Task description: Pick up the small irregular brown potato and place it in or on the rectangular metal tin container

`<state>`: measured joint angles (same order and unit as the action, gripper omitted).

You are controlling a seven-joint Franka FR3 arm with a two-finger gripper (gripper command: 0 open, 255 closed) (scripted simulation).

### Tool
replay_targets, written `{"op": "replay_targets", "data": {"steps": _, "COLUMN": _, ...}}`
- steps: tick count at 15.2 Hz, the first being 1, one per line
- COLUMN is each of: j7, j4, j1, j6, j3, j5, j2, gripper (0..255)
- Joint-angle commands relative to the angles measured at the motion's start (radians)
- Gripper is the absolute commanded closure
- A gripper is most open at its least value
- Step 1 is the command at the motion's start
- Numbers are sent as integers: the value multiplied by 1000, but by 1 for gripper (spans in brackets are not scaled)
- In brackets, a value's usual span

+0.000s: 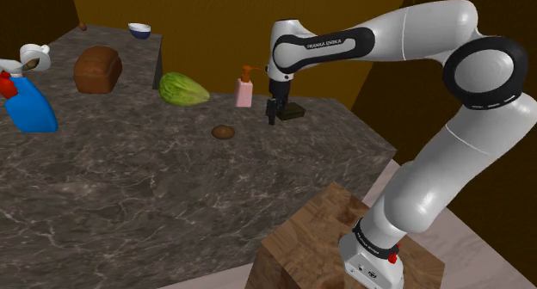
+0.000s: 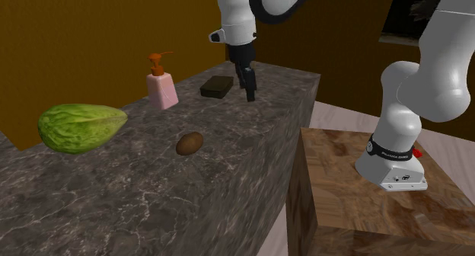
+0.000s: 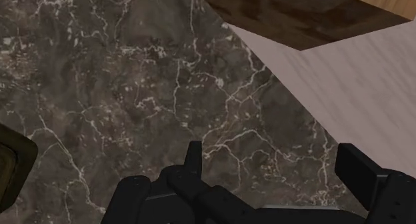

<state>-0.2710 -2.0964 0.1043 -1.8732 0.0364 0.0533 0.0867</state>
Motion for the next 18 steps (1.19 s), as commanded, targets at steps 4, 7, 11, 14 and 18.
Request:
{"op": "replay_targets", "data": {"steps": 4, "j7": -51, "j4": 162, "j1": 24, "j6": -32, "j3": -22, "j5": -22, "j2": -185, "gripper": 0}}
{"op": "replay_targets", "data": {"steps": 7, "j7": -82, "j4": 262, "j1": 35, "j6": -43, "j3": -37, "j5": -31, "j2": -290, "gripper": 0}}
{"op": "replay_targets", "data": {"steps": 11, "j7": -119, "j4": 413, "j1": 50, "j6": -41, "j3": -59, "j5": -37, "j2": -432, "gripper": 0}}
{"op": "replay_targets", "data": {"steps": 14, "j7": -144, "j4": 542, "j1": 63, "j6": -27, "j3": -76, "j5": -37, "j2": -543, "gripper": 0}}
{"op": "replay_targets", "data": {"steps": 18, "j7": -162, "j4": 634, "j1": 74, "j6": -23, "j3": -87, "j5": -35, "j2": -627, "gripper": 0}}
